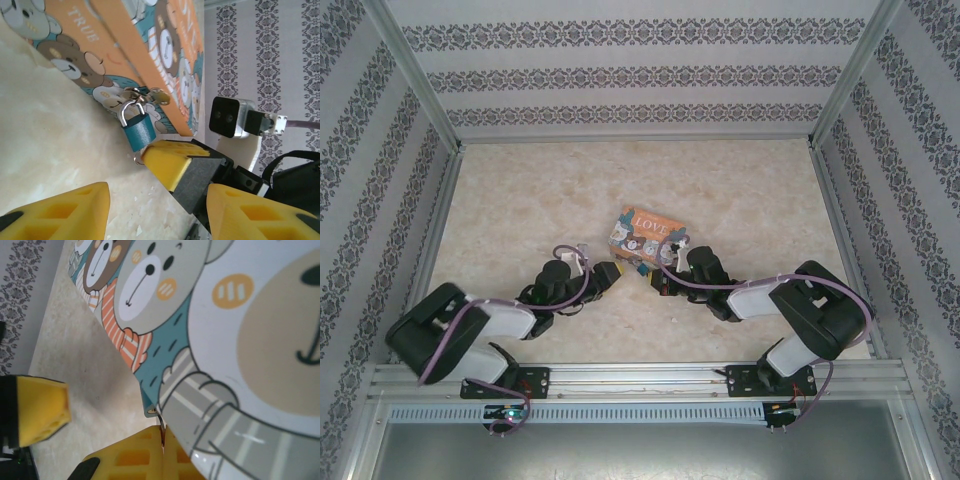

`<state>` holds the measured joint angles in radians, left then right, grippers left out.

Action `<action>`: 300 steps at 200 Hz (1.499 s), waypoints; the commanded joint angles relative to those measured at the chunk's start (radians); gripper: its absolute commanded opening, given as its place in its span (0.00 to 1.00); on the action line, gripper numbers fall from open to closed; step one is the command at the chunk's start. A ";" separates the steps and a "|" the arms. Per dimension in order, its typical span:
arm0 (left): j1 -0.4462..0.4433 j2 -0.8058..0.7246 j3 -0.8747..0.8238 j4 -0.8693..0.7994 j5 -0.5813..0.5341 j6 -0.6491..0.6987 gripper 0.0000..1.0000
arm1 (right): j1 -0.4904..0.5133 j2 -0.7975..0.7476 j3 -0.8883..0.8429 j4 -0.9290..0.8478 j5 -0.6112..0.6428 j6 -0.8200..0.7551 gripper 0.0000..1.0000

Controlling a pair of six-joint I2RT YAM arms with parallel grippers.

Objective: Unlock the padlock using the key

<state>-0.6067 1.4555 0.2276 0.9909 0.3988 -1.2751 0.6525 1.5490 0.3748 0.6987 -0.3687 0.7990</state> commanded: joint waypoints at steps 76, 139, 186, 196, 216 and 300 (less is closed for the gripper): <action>-0.005 0.336 0.050 0.439 0.051 -0.136 0.46 | 0.016 -0.023 0.025 -0.051 -0.029 0.090 0.00; -0.007 0.373 0.084 0.439 0.038 -0.159 0.43 | 0.019 -0.030 0.033 -0.051 -0.035 0.151 0.00; -0.022 0.401 0.108 0.440 0.021 -0.166 0.42 | 0.024 -0.053 0.037 -0.051 -0.030 0.184 0.00; -0.024 0.407 0.113 0.439 0.018 -0.166 0.42 | 0.023 -0.056 0.038 -0.051 -0.032 0.189 0.00; -0.031 0.423 0.125 0.439 0.020 -0.171 0.42 | 0.024 -0.059 0.038 -0.051 -0.036 0.196 0.00; -0.059 0.468 0.160 0.439 0.008 -0.198 0.36 | 0.028 -0.083 0.044 -0.048 -0.041 0.232 0.00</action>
<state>-0.6525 1.9106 0.3695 1.3777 0.4164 -1.4548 0.6704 1.4899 0.3908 0.6228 -0.3874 1.0157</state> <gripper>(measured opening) 0.372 0.048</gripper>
